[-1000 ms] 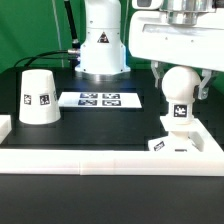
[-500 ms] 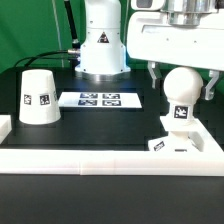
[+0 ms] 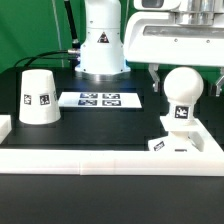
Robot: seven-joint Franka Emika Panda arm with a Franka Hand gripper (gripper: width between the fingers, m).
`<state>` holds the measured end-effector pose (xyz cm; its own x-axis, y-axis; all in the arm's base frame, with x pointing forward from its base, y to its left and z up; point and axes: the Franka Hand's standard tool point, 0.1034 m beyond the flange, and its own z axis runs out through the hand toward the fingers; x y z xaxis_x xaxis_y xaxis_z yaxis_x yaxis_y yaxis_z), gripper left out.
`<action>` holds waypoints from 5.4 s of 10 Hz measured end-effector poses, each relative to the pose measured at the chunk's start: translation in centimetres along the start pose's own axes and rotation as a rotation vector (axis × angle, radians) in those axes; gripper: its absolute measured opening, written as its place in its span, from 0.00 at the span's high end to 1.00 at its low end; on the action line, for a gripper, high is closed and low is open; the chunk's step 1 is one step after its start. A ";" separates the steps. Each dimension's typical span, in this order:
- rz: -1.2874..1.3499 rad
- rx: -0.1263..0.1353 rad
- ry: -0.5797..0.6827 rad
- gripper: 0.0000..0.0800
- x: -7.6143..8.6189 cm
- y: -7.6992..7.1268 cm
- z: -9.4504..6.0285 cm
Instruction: Assemble lamp
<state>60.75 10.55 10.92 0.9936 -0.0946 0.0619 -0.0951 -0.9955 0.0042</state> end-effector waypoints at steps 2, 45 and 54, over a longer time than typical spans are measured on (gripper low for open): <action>-0.092 0.000 0.000 0.13 0.0 0.1 0.0; 0.442 -0.065 -0.005 0.28 0.3 0.4 0.2; 0.935 -0.030 -0.038 0.28 -0.2 -0.4 0.1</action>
Offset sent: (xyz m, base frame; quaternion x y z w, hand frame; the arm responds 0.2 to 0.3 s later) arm 0.0000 0.0000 0.0000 0.0000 0.0000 -0.1938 0.9810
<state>60.62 10.98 10.76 0.5142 -0.8574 0.0200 -0.8576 -0.5144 -0.0052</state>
